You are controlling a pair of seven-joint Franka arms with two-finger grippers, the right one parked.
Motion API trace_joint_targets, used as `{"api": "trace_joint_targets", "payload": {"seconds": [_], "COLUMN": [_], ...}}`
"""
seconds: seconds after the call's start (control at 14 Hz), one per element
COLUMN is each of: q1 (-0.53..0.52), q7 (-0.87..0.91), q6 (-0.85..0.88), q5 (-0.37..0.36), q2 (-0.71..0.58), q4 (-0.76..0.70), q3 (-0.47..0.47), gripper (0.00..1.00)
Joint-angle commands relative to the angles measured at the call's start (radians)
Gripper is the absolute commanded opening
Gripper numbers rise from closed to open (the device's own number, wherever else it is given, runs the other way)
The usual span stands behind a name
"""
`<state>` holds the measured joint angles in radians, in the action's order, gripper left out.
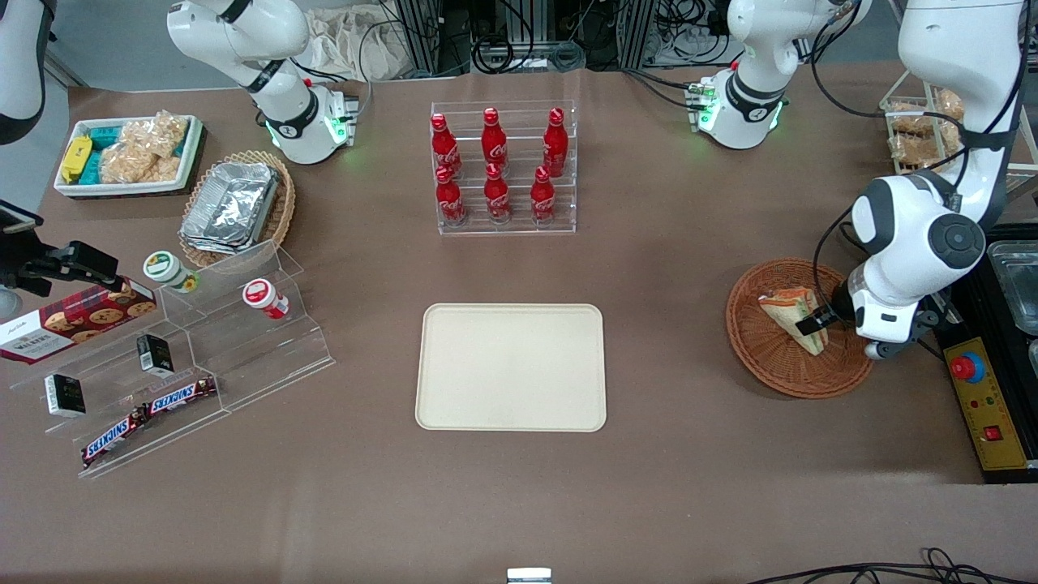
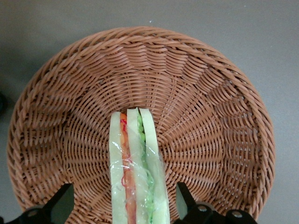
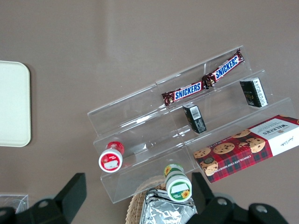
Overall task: Place sandwich from basket to tray
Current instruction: 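Close the left gripper on the wrapped sandwich, then lift the sandwich and carry it with the left gripper to the tray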
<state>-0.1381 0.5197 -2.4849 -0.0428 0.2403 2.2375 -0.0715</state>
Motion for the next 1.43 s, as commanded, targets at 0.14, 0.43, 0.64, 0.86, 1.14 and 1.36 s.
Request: {"api": "trace_joint_targets", "payload": {"seconds": [0.14, 0.43, 0.64, 0.86, 1.14, 1.36], "q1": [-0.003, 0.006, 0.031, 0.029, 0.029, 0.029], "q7": [0.022, 0.06, 0.072, 0.057, 0.03, -0.062], "q6": [-0.12, -0.068, 0.145, 0.463, 0.71, 0.775], "q5": [0.001, 0.0, -0.003, -0.008, -0.005, -0.005], "q2": [0.013, 0.005, -0.038, -0.049, 0.002, 0.05], "q4": [0.077, 0.05, -0.068, -0.296, -0.664, -0.773], "q3": [-0.008, -0.019, -0.034, -0.097, -0.174, -0.259], "gripper": [0.93, 0.25, 0.0, 0.0, 0.0, 0.0]}}
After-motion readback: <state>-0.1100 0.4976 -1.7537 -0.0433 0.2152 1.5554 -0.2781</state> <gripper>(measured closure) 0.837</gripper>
